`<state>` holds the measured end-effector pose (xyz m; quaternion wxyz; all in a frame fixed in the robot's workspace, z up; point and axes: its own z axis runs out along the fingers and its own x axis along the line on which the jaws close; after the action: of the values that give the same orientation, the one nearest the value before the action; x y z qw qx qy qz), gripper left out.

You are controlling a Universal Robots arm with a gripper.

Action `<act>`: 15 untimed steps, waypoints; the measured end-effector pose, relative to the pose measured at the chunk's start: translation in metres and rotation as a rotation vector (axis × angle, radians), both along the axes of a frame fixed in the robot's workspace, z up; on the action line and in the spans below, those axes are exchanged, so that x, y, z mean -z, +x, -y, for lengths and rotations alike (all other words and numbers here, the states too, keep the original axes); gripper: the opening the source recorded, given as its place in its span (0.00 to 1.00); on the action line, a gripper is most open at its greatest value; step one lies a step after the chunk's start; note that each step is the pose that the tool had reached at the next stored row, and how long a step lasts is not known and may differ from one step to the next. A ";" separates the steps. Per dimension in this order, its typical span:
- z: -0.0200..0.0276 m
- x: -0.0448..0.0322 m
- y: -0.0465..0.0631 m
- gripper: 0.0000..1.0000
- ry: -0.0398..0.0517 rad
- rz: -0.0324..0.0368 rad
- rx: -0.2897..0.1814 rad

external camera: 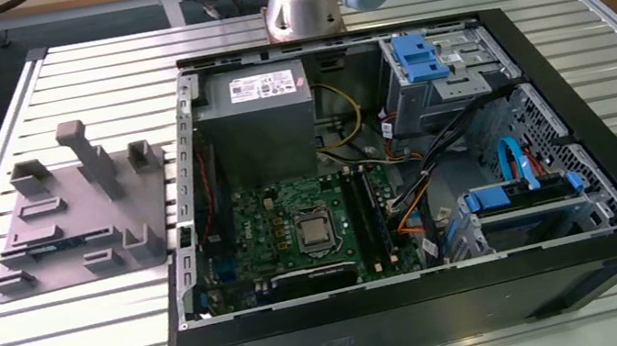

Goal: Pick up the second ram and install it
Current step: 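Reach for the second ram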

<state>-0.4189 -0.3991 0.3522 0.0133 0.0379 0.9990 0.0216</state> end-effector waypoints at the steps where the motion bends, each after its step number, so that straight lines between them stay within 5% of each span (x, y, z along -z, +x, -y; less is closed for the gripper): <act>1: 0.0004 0.0016 0.000 0.10 -0.0001 -0.0003 0.000; 15: 0.0053 0.0218 0.000 0.10 -0.0003 -0.0004 0.000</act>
<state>-0.4188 -0.4044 0.3304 0.0131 0.0379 0.9990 0.0214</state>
